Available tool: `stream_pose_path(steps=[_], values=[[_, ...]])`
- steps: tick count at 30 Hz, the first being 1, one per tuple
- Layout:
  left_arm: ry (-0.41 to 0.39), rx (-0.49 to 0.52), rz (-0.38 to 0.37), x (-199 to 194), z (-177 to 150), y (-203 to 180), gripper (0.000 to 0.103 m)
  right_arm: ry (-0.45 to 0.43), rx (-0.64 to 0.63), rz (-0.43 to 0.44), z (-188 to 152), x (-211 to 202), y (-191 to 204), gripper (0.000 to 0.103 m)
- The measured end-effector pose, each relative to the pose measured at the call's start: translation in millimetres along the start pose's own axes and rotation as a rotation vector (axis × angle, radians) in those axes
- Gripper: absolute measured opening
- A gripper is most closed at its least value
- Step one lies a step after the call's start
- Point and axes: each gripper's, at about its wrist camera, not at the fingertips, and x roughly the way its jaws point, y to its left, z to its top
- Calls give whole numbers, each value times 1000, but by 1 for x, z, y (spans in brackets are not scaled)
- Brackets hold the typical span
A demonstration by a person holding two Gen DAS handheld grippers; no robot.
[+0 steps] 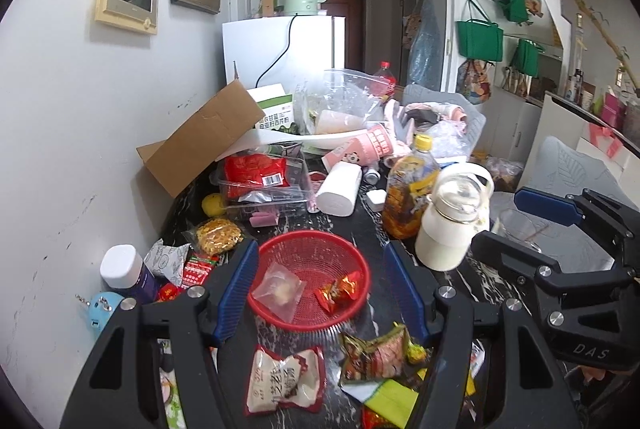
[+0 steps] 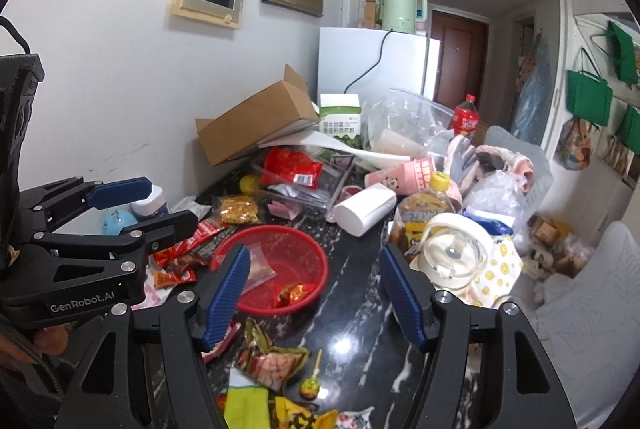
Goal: Organize snacks
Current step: 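Move both open grippers back from the basket to the snack pile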
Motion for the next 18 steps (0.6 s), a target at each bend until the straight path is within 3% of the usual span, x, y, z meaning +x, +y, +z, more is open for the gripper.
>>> stream_pose_path(steps=[18], values=[[55,8,-79,-34,-54,-17,64,19,30,-55,-60,-44,19,72]])
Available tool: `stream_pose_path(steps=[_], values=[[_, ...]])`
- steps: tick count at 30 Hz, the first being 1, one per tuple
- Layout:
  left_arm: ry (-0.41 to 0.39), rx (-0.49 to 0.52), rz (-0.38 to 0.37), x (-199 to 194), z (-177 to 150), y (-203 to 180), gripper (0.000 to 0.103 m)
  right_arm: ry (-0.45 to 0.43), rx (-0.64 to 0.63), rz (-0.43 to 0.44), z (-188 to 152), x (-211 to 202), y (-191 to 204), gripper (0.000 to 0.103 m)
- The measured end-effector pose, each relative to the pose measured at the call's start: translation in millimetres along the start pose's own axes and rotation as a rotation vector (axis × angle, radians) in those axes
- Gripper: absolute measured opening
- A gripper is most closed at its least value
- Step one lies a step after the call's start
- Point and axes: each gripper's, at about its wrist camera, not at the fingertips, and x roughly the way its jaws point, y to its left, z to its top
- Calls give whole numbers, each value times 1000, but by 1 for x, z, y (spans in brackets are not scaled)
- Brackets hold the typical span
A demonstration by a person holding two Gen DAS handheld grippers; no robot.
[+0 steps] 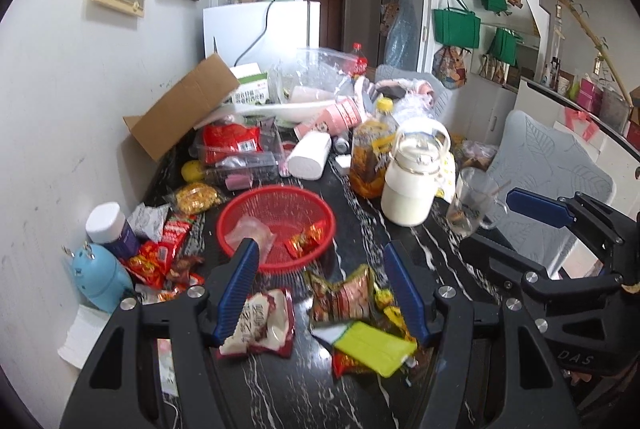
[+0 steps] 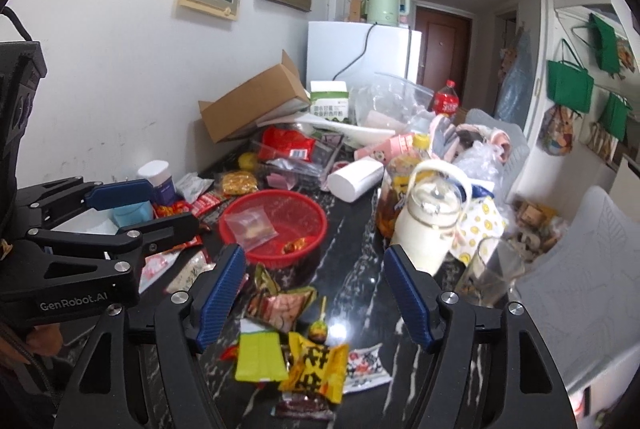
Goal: Organize snacks
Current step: 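Move both open grippers back from the basket to the snack pile, then grasp the red gold-lettered packet with the left gripper while the right grasps the yellow HUA bag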
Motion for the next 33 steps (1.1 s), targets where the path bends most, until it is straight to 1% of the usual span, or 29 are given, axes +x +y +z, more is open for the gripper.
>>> stream_pose_path(steps=[4,9,18,24,33], values=[[51,-17,-24,5,-18,2,64,27,27,-7,-16,1,-2,72],[90,-14,-52,13,-38,6,64,69,62,-19,-38,4,-2,72],[148,-31,-66,24,-66,13,64,149,105,-20,-71,16,1,72],[190,-45,-70,33,-84,17,64,209,125,3,-92,29,4,72],[262,-83,-103,53,-108,19,64,284,151,8,-120,50,4,72]])
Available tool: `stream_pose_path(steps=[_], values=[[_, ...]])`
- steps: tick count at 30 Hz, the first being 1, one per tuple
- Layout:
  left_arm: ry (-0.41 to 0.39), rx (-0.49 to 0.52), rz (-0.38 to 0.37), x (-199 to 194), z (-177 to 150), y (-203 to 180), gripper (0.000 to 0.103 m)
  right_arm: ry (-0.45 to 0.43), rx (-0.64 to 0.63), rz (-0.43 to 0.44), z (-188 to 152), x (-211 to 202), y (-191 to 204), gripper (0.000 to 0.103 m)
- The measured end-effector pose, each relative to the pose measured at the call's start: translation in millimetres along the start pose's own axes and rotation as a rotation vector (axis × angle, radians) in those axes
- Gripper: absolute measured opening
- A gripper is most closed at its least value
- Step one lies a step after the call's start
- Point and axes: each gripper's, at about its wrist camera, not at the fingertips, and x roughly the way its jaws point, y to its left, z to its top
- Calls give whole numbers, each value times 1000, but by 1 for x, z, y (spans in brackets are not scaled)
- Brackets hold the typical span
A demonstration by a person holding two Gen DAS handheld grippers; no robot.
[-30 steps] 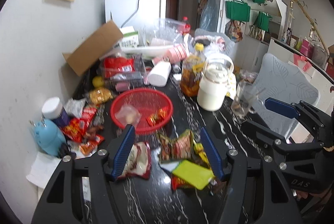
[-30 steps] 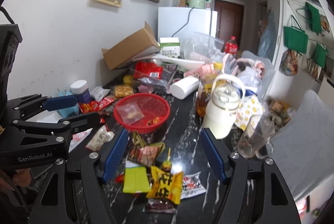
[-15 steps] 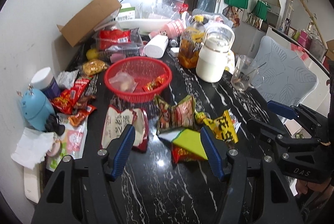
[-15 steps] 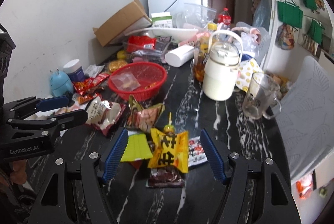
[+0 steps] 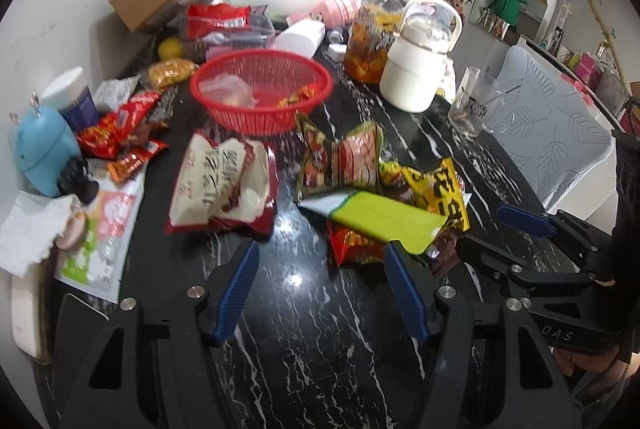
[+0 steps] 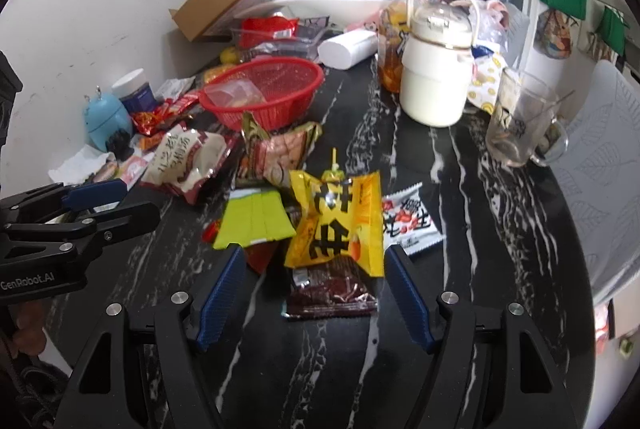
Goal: Organize snacks
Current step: 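Grasp the red gold-lettered packet with the left gripper while the right grasps the yellow HUA bag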
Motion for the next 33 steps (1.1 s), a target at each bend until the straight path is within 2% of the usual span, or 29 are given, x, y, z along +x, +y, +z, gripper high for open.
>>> stream_pose_path(steps=[15,23,33], values=[[89,31,-63,42,-5,-22,64,132,58,36,-28,46,-28,72],[132,18,-107,63,0,-25,64,135,46,75,-27,50,-29,73],[169,27,-105,84,5,-29,64,124,28,72,-25,54,-26,74]])
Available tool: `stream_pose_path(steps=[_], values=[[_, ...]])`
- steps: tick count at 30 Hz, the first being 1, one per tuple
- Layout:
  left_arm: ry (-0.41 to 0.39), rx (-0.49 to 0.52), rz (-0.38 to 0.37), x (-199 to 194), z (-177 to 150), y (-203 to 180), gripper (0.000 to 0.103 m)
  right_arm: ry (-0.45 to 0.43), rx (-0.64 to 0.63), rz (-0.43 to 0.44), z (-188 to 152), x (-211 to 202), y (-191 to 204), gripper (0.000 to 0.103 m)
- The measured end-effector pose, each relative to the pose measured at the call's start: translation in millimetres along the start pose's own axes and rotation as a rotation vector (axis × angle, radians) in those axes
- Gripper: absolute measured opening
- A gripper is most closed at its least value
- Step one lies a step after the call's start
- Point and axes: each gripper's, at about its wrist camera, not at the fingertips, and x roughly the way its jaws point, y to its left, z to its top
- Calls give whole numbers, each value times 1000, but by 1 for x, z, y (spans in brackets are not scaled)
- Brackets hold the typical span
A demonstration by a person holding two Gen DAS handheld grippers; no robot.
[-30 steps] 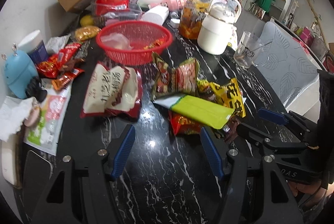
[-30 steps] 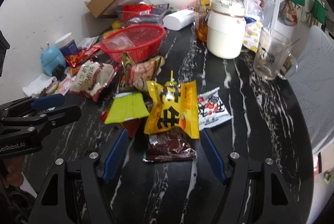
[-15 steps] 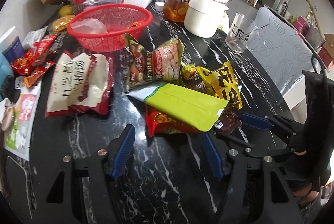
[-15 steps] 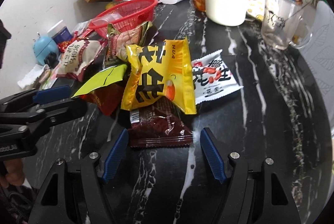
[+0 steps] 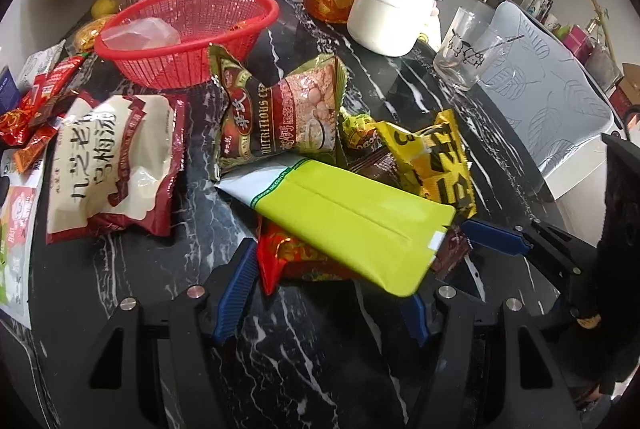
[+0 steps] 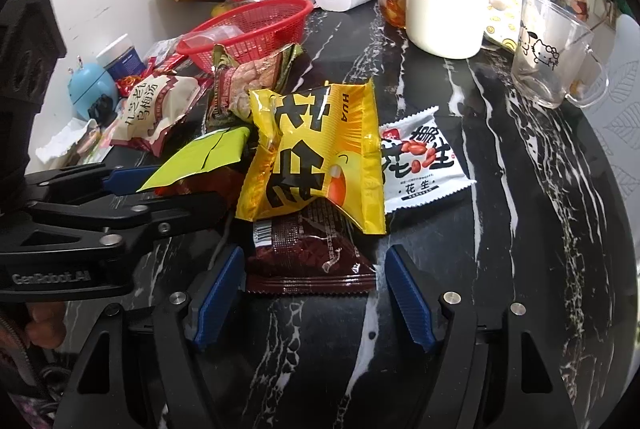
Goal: Organize snacks
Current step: 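Grasp the red gold-lettered packet with the left gripper while the right grasps the yellow HUA bag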
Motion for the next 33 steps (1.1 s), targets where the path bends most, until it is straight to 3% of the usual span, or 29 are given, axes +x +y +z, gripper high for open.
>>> stream_pose_path(steps=[5,7,14,33], values=[[-3,-9,1,7,1,0,64,-7,-7,-1,0,0,1,72],[-15,3,17,8,0,-2,63,-15,-11,3,-1,0,1,67],[-7,20,27,2,-3,-2,55,-18,-4,9,-5,-5,-1,63],[35,19,33,-48,-65,-3,55,53,26,41,-41,-36,3,64]])
